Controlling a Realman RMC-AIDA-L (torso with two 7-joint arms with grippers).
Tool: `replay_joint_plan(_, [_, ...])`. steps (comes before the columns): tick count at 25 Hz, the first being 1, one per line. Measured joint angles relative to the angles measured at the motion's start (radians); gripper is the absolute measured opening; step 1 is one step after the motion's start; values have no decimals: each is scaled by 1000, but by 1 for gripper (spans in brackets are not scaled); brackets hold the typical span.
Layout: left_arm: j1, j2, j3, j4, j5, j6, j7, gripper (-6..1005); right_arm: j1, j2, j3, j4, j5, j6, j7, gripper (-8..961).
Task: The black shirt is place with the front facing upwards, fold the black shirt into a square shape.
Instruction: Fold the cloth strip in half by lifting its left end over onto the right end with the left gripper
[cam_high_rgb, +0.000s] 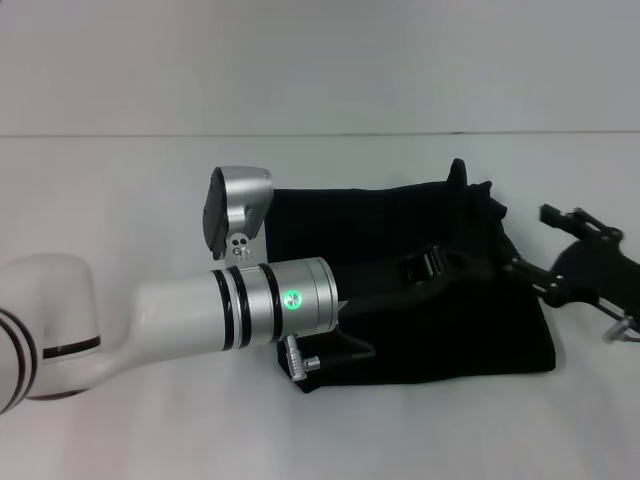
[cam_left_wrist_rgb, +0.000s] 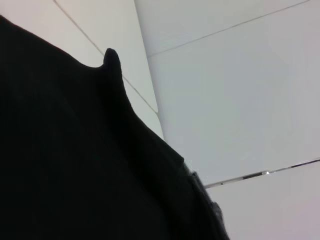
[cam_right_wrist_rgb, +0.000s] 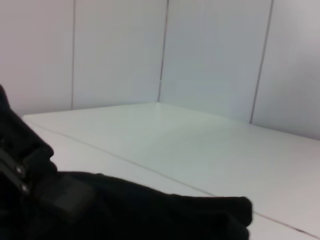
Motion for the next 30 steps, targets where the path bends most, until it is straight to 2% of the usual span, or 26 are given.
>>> replay_joint_plan(6, [15,0,0,25,0,11,1,142,30,2,-56,14,-9,63,0,838])
replay_joint_plan(10, [25,0,0,40,0,17,-2,147,40,2,-59,22,-5,82,0,838])
replay_joint_plan(16, [22,0,2,42,1,24,2,155,96,2,-50,56,8,119,-20,838])
replay_joint_plan(25, [23,0,6,33,7,25,7,167,129,5,-48,88,216,137,-101,838])
replay_joint_plan(30, [19,0,6,-6,12,1,52,173,123,4,-48,88,258,160,-104,838])
